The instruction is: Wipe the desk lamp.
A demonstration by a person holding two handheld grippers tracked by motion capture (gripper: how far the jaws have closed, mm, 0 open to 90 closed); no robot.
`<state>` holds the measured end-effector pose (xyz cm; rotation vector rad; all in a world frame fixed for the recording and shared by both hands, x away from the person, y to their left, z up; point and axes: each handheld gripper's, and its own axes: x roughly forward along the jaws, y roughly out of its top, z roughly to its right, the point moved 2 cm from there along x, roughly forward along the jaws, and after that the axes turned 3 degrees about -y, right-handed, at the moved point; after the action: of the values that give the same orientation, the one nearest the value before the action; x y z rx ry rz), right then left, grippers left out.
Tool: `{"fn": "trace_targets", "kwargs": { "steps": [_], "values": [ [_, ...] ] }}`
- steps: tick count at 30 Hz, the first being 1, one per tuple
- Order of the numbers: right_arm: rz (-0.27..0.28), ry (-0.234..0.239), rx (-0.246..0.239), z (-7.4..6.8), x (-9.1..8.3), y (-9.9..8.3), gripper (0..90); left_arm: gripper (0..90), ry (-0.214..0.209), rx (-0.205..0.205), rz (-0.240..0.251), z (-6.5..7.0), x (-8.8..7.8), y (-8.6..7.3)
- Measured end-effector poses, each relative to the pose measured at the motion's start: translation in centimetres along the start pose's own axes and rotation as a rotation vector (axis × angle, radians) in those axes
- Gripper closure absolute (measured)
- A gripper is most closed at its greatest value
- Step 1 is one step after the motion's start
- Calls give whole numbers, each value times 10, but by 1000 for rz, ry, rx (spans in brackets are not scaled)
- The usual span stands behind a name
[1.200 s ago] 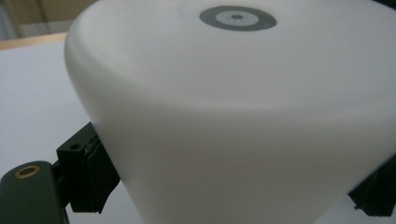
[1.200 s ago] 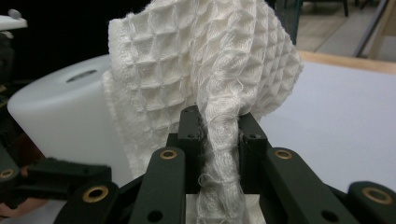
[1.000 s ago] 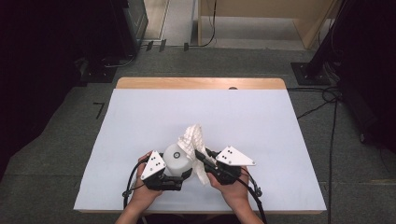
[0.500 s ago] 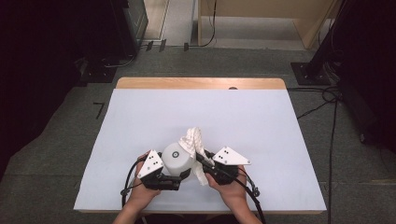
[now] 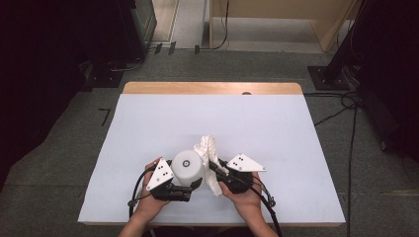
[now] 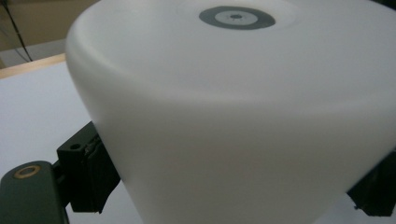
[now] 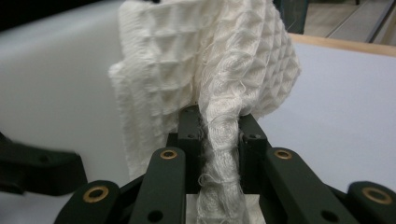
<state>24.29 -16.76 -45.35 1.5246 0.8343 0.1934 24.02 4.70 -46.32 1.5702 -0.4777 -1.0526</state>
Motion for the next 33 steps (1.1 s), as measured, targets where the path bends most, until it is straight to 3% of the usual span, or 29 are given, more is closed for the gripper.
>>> {"fn": "trace_targets", "kwargs": {
  "steps": [2, 8, 14, 18, 22, 25, 26, 28, 31, 33],
  "values": [
    [10, -14, 12, 5, -3, 1, 764, 84, 27, 21, -28, -2, 5, -6],
    [2, -25, 32, 11, -2, -1, 765, 84, 53, 28, -69, -9, 13, -20],
    [-5, -22, 22, 11, 1, -4, 764, 82, 56, -12, -62, -11, 12, -22],
    [-6, -25, 28, 12, 1, -4, 764, 17, 139, -20, -59, -5, 11, -17],
    [-5, -28, 27, 13, 0, -4, 763, 0, 231, -79, -14, 2, 10, -14],
    [-6, -27, 26, 13, 0, -4, 763, 0, 300, -96, -34, 8, 14, -16],
    [-6, -27, 25, 13, 0, -4, 763, 0, 330, -119, -47, 11, 17, -18],
    [-8, -26, 29, 13, 0, -5, 763, 11, 370, -120, -61, 16, 21, -20],
    [-8, -25, 28, 13, 0, -5, 763, 77, 374, -105, -54, 20, 20, -18],
    [0, -22, 24, 13, -1, -4, 763, 83, 347, -118, -53, 16, 18, -18]
  ]
}}
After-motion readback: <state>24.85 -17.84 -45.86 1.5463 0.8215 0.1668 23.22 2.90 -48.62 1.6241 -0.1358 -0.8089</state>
